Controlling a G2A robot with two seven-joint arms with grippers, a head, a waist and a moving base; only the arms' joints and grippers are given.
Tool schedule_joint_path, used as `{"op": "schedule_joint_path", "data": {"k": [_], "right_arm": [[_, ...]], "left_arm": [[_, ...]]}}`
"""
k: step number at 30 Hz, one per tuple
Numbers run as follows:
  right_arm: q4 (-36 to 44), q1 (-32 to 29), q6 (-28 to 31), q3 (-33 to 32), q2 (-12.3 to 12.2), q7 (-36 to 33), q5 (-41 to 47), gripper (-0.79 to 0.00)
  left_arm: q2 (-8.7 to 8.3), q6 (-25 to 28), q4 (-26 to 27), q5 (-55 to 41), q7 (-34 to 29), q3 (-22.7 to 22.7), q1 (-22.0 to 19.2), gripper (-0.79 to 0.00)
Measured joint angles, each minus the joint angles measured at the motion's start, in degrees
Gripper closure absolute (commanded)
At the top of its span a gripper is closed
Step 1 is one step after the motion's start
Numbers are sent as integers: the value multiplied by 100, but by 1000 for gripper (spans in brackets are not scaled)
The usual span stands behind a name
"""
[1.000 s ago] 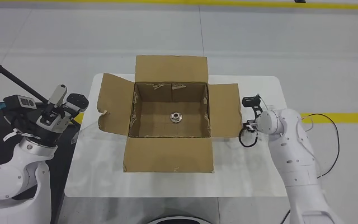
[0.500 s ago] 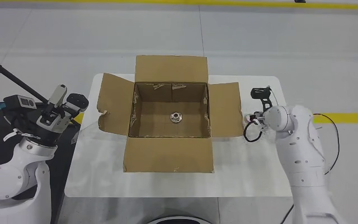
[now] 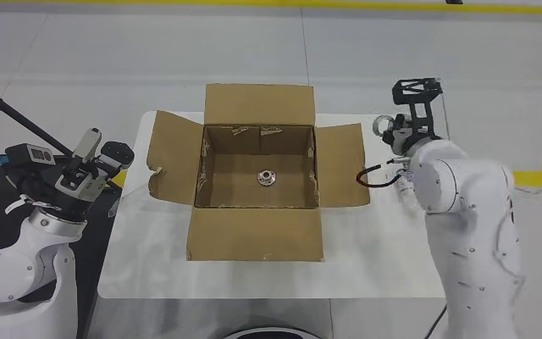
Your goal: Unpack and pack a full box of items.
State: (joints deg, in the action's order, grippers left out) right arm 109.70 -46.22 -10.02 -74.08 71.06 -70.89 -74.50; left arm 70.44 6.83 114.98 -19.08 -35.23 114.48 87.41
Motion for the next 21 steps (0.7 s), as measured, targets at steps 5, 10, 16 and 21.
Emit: {"op": "schedule_joint_path", "data": {"k": [5,10,16,21], "right_arm": [[-436,564,429,1058,161,-131,304,0],[-1450,1171,557,2281,430,-118,321,0],[-2721,1674,633,3443,812,-71,365,0],[-3644,1941,648,3973,1107,-43,417,0]], "left_arm": [[0,0,0,0,0,0,0,-785],[0,0,0,0,0,0,0,-785],[0,0,0,0,0,0,0,-785],[0,0,0,0,0,0,0,-785]]}}
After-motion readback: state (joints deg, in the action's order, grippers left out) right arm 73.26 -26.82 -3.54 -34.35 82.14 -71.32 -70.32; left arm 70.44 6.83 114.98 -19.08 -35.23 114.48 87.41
